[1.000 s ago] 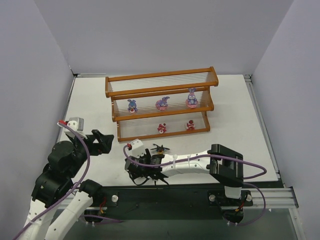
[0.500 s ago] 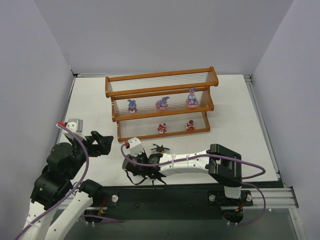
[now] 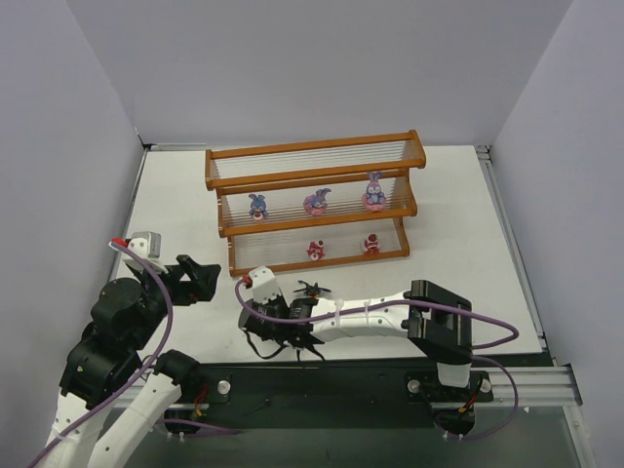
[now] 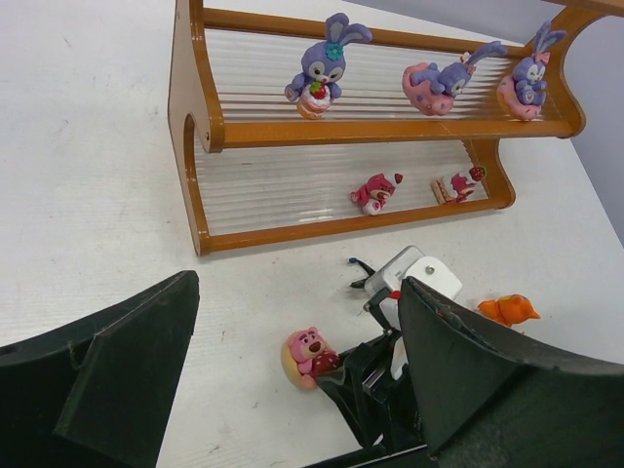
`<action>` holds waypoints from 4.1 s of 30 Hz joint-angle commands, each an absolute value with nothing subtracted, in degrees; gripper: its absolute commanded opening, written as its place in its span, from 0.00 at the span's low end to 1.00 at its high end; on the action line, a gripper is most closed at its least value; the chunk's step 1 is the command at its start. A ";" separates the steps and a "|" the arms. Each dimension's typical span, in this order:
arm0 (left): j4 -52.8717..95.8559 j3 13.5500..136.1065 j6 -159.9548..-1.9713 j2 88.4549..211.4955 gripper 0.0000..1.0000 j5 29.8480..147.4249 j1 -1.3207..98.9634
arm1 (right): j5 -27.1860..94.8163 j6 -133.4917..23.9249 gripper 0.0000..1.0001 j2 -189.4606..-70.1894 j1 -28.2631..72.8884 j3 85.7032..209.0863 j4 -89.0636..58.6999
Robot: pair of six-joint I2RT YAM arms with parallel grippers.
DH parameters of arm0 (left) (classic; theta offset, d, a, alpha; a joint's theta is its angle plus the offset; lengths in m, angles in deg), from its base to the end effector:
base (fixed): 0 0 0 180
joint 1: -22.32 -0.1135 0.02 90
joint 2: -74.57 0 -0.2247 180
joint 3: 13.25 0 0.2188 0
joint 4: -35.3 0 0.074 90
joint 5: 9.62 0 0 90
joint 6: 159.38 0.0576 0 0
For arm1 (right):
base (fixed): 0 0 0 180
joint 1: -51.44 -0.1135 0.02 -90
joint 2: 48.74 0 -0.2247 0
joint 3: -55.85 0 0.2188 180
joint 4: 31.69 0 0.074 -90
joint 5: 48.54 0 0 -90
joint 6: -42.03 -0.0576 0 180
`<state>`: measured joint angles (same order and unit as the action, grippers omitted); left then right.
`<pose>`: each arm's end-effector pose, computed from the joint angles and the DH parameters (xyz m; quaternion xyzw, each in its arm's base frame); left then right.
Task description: Place and organize the plastic toys onto the shelf
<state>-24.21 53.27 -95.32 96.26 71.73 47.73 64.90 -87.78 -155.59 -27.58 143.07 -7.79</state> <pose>0.0878 -0.0321 0.3176 -0.0497 0.7892 -0.2102 0.5749 0.0955 0.3718 0.1677 -0.2264 0.8745 0.2376 0.3572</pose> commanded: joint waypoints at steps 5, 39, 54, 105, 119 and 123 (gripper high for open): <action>-23.50 54.08 -95.58 95.93 0.93 70.00 47.55 | 69.14 -84.45 0.00 -149.73 -22.13 149.01 -5.67; -23.68 56.89 -92.94 99.53 0.93 69.39 47.63 | 73.01 -65.81 0.00 -166.87 -13.07 160.88 -21.22; -24.12 57.33 -92.94 99.97 0.93 69.04 47.55 | 72.66 -62.30 0.00 -168.19 -12.19 158.42 -27.54; -18.84 54.16 -93.90 96.28 0.93 69.21 47.55 | 74.33 -88.80 0.74 -142.46 -15.71 136.46 -6.04; -17.96 51.96 -95.84 97.07 0.93 70.88 47.55 | 75.91 -95.96 0.74 -144.81 -14.13 131.52 0.57; -18.84 52.14 -96.10 96.54 0.93 70.53 47.55 | 75.65 -94.82 0.74 -145.34 -14.04 131.88 -1.35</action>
<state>-20.62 51.63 -95.29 96.61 70.18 47.73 73.07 -94.71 -144.84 -14.54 130.30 -2.26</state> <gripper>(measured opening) 0.930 0.740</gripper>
